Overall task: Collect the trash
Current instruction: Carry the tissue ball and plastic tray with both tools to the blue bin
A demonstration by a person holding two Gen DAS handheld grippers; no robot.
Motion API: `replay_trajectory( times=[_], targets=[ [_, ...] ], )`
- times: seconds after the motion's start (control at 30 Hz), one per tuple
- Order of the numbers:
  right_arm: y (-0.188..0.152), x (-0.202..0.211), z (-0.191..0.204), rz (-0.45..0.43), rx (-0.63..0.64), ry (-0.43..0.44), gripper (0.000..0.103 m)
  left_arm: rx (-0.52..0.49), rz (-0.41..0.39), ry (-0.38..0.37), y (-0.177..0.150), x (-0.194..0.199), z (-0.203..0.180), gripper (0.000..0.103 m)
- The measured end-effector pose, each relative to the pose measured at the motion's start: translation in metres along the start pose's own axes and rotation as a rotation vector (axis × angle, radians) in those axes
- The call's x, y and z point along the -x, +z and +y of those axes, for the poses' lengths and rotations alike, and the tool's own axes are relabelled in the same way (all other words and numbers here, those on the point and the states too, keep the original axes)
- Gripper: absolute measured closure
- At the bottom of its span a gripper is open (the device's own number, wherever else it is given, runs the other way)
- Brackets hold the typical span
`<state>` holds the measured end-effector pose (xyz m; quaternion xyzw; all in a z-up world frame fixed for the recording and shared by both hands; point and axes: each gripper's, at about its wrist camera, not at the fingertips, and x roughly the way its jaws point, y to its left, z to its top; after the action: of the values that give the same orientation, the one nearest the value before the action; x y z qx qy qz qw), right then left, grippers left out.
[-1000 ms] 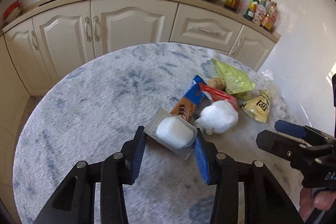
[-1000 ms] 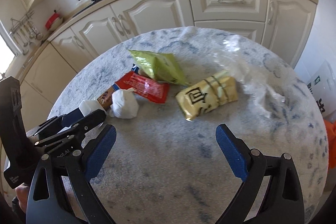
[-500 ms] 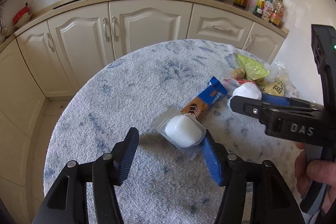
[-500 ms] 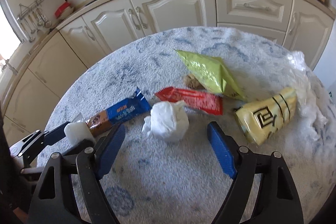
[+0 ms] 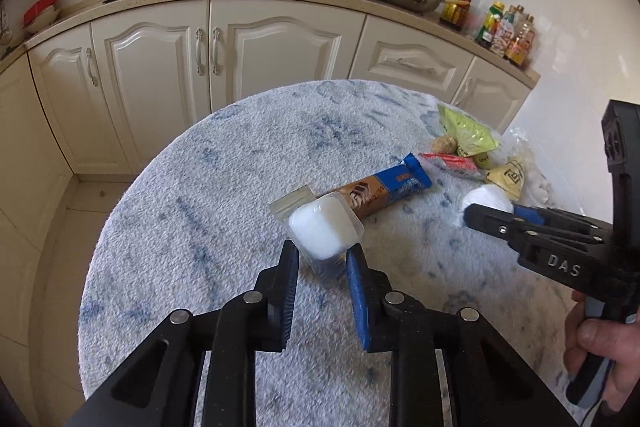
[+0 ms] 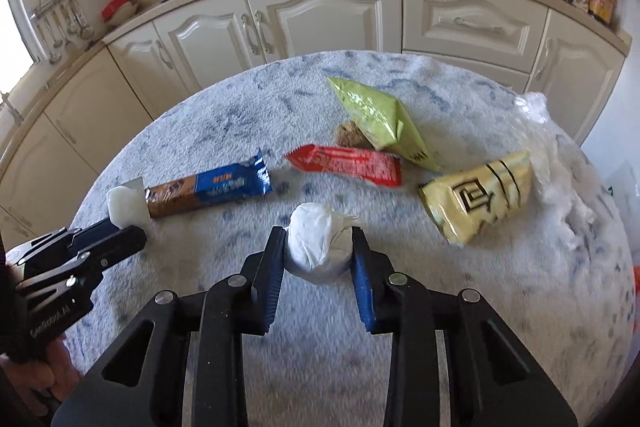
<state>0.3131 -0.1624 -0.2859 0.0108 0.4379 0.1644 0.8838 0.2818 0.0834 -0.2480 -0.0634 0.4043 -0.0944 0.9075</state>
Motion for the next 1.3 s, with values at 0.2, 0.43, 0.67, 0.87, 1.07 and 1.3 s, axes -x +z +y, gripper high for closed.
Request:
replay_trajectory(
  times=[0.2, 0.43, 0.67, 0.87, 1.07, 1.3],
  targets=[
    [-0.012, 0.007, 0.004, 0.009, -0.002, 0.004, 0.071, 0.021, -0.032, 0.053, 0.001, 0.009, -0.002, 0.015],
    [-0.017, 0.015, 0.007, 0.006, -0.001, 0.012, 0.072, 0.052, 0.007, 0.06, 0.011, -0.007, 0.006, 0.081],
    [-0.026, 0.033, 0.003, -0.011, -0.016, 0.026, 0.072, 0.058, 0.006, 0.048, -0.004, 0.01, 0.012, 0.083],
    [-0.04, 0.053, -0.003, -0.026, -0.043, 0.043, 0.072, 0.039, -0.005, 0.047, -0.021, 0.045, -0.001, 0.083],
    [-0.051, 0.092, -0.017, -0.085, -0.077, 0.037, 0.072, -0.029, -0.048, 0.008, -0.025, 0.083, -0.037, 0.083],
    [-0.063, 0.151, -0.044, -0.183, -0.13, 0.012, 0.071, -0.143, -0.116, -0.058, -0.025, 0.122, -0.098, 0.083]
  ],
)
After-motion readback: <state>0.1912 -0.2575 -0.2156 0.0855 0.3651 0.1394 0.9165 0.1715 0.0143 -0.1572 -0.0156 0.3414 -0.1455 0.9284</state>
